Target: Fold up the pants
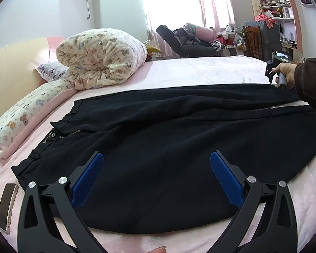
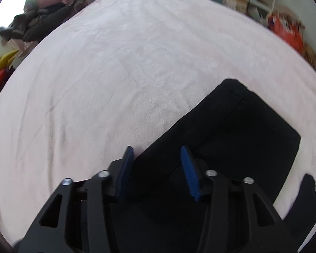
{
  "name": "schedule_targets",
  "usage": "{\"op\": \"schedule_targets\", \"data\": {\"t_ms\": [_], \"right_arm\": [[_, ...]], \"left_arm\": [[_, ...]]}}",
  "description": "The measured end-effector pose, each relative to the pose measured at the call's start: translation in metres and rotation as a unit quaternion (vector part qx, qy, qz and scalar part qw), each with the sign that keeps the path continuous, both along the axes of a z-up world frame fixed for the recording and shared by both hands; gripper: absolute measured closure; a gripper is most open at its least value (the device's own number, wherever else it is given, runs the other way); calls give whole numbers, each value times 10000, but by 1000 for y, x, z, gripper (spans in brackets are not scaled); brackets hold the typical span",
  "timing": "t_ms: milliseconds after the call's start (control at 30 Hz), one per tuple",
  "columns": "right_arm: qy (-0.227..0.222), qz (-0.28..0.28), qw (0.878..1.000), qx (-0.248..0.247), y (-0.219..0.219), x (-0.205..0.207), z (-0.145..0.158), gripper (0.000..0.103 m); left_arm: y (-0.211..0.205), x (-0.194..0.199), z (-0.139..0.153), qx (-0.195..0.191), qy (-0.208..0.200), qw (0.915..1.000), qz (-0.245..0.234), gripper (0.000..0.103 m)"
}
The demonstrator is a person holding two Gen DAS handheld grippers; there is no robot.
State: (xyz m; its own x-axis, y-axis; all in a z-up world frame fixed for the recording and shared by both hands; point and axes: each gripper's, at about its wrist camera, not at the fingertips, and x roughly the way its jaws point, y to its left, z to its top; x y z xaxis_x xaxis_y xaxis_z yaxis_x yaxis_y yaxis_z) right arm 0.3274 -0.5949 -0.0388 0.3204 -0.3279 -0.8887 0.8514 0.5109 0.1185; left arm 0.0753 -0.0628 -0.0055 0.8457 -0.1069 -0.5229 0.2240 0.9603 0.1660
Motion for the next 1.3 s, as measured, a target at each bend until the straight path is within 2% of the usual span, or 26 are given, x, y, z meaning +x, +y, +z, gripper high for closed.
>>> {"op": "schedule_targets", "data": {"t_ms": [67, 167, 267, 367, 500, 567, 667, 767, 900, 1000, 1133, 1300], "right_arm": [[-309, -139, 9994, 99, -6, -16, 1, 87], [-1005, -289, 9923, 663, -23, -48, -1, 98], [-1588, -266, 9812, 1065, -34, -64, -1, 100], [-2226, -167, 9671, 1222, -37, -84, 6, 100], [-2812, 142, 9520, 1197, -26, -117, 29, 100], [-3076, 335, 9438, 1160, -14, -137, 41, 100], [-3339, 599, 9344, 1087, 0, -166, 53, 101], [-3548, 900, 9250, 1017, 23, -205, 61, 101], [-3665, 1130, 9169, 1102, 42, -250, 58, 101], [-3722, 1118, 9118, 1323, 58, -292, 41, 101], [-3588, 1012, 9123, 1694, 77, -331, 12, 101], [-3536, 863, 9097, 2001, 94, -348, -11, 101]], "left_arm": [[-1, 1, -2, 25, 87, 10000, -14, 2], [-3, 3, -8, 59, 318, 9995, -65, 2], [-4, 6, -15, 80, 571, 9983, -82, 2], [-4, 8, -20, 181, 671, 9975, 82, 2], [0, 11, -21, 290, 693, 9964, 389, 2], [5, 12, -22, 134, 832, 9959, 320, 2], [10, 13, -20, -193, 955, 9950, 212, 2], [20, 14, -18, -685, 1024, 9922, 167, 2], [32, 15, -14, -1333, 1159, 9840, 221, 2], [30, 12, -11, -1261, 1045, 9863, 217, 2], [26, 1, -1, -1242, 751, 9893, 170, 2], [28, -9, 8, -1366, 682, 9881, 167, 2]]}}
